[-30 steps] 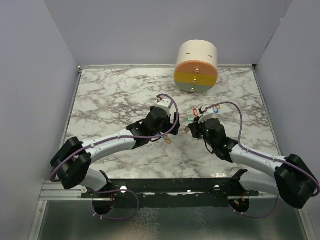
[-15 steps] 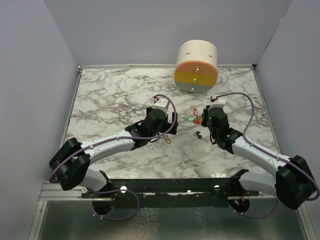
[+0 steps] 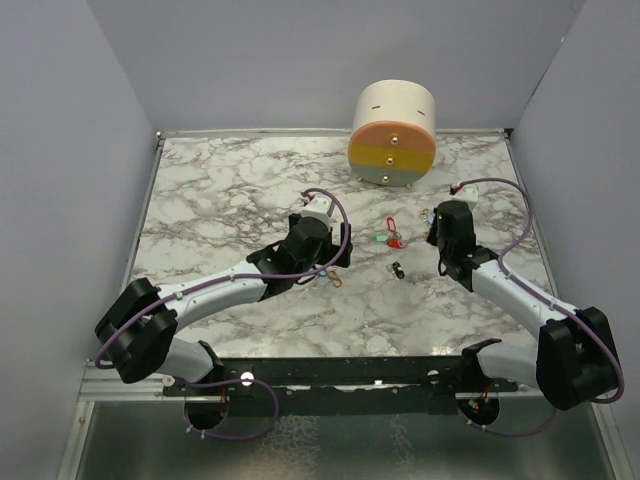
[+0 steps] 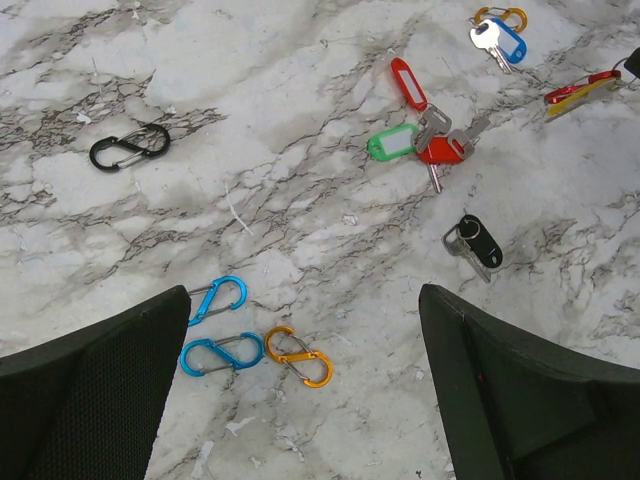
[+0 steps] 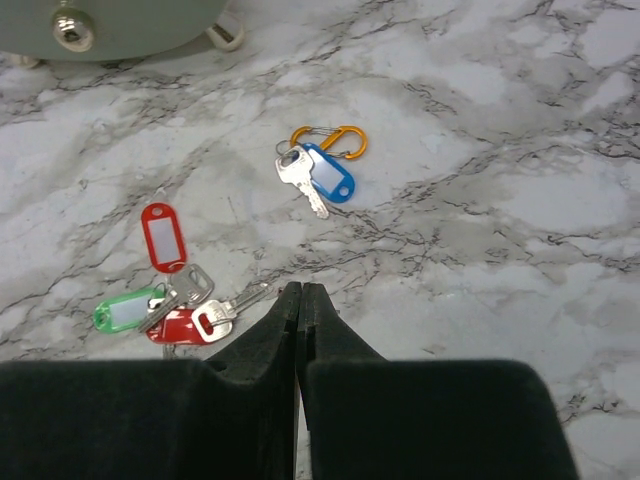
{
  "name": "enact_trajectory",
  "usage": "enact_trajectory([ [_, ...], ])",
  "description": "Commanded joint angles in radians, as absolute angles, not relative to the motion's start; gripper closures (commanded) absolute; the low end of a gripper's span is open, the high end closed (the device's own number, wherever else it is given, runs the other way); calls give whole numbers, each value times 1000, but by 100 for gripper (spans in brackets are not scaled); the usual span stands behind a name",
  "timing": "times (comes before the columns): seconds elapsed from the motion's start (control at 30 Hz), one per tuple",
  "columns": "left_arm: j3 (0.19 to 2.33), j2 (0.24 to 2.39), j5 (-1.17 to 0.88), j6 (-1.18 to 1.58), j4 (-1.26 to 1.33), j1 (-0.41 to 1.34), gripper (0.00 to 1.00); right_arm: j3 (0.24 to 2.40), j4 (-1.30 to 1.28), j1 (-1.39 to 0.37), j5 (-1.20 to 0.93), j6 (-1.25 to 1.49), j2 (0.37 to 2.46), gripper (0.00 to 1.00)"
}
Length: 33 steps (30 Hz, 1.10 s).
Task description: Put the keys on the keyring
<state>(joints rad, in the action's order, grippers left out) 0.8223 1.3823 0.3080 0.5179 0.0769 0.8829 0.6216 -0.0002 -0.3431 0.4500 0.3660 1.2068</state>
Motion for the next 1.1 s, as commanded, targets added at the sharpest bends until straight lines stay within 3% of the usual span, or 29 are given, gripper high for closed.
enact_trajectory([
  [0.0, 815, 1356, 334, 523, 89, 874, 1, 651, -41, -293, 430, 389, 1225, 99],
  [0.2, 814, 1352, 331, 522, 89, 874, 1, 674, -75, -255, 411, 411, 1277, 96],
  [0.33, 811, 1350, 331, 520, 89, 872, 1, 680, -81, -254, 415, 416, 1278, 54],
  [0.4, 809, 1348, 331, 522, 90, 872, 1, 681, -82, -255, 411, 411, 1266, 44],
  [0.93, 802, 1362, 331, 548, 112, 870, 1, 632, -117, -348, 158, 422, 1193, 43],
  [1.07, 799, 1365, 332, 551, 114, 871, 1, 600, -78, -378, 84, 451, 1234, 47],
])
